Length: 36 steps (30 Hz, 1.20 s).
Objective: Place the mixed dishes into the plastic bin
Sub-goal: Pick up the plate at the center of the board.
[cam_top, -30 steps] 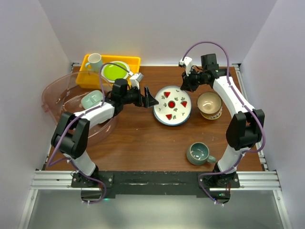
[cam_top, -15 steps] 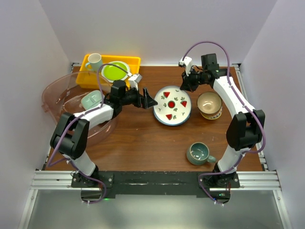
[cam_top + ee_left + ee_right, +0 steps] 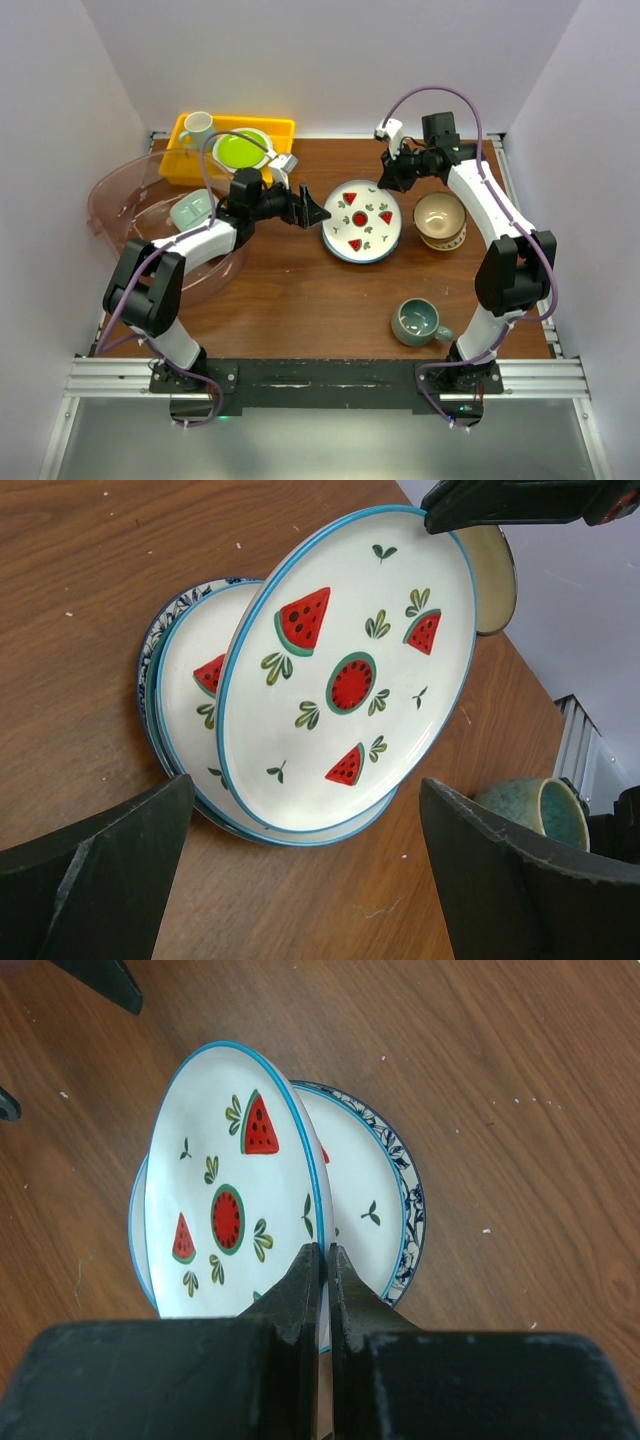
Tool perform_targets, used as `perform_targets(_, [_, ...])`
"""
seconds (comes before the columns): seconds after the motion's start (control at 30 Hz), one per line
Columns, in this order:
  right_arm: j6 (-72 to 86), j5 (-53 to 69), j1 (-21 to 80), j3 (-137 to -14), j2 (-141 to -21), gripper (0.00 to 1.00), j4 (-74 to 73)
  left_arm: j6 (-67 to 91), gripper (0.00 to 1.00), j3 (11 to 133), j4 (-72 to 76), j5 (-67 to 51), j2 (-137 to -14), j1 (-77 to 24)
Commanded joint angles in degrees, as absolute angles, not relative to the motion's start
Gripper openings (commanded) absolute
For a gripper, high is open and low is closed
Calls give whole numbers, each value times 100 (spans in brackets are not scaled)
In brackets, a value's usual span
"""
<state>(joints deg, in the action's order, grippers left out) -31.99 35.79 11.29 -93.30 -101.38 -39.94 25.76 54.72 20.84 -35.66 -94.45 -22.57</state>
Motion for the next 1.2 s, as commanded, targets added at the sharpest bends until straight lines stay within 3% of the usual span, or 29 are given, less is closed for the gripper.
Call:
perform_targets(0.0, [-3252,3973,1178,-9615,-9729,0,-3955,2373,100,5449,2566,-3770,-9290,-2215])
perform_targets(1.17, [-3208,4218,1266,-9782,-9642,0,-4043,2602,99,5765,3129,-4026,-10018,-2224])
